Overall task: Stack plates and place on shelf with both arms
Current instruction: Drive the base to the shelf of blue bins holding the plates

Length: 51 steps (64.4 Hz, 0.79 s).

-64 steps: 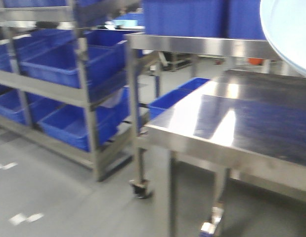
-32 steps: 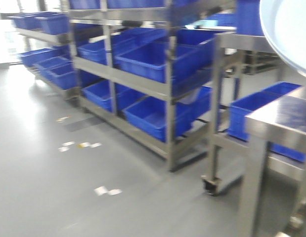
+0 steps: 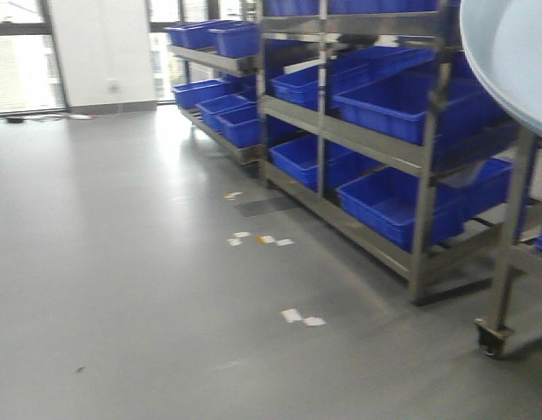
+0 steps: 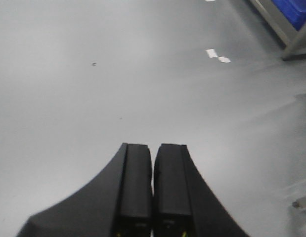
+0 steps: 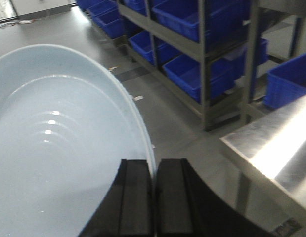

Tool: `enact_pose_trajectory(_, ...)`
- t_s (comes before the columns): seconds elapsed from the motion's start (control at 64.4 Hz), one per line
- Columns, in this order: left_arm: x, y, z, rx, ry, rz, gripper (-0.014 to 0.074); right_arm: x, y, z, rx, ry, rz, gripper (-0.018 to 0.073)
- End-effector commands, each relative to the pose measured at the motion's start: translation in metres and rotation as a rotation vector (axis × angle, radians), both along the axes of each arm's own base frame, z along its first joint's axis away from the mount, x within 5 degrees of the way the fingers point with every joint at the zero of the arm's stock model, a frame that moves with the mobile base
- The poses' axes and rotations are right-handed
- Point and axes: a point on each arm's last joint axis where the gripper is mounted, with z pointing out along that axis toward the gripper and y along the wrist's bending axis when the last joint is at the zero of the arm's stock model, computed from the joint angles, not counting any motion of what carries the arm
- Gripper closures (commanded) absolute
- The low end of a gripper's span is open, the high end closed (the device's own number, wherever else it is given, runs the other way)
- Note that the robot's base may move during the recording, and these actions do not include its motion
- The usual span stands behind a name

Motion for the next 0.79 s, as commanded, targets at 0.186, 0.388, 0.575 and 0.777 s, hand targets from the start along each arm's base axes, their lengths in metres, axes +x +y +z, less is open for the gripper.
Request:
enact_pose_trajectory(0.186,0.0051,-0.0010,0.0139,-0.014,-0.089,-0.003,0.0506,0.0000,-0.0003,0.0195,-0.011,-0.130,-0.001,0.0502)
enact_pose_trajectory(0.388,0.0051,-0.0010,0.0139,-0.014,-0.089,-0.003,0.0506,0.0000,-0.0003,0.0195,-0.011,-0.130,-0.001,0.0502)
enact_pose_trajectory(0.575,0.0051,-0.0010,0.0139,-0.014,-0.089,-0.003,0.0506,0.0000,-0.0003,0.0195,-0.011,-0.130,-0.001,0.0502)
enact_pose_trajectory(0.777,0.0051,-0.0010,0.0139,-0.014,-0.089,-0.003,0.0506,0.0000,-0.0003,0.0195,-0.011,-0.130,-0.001,0.0502)
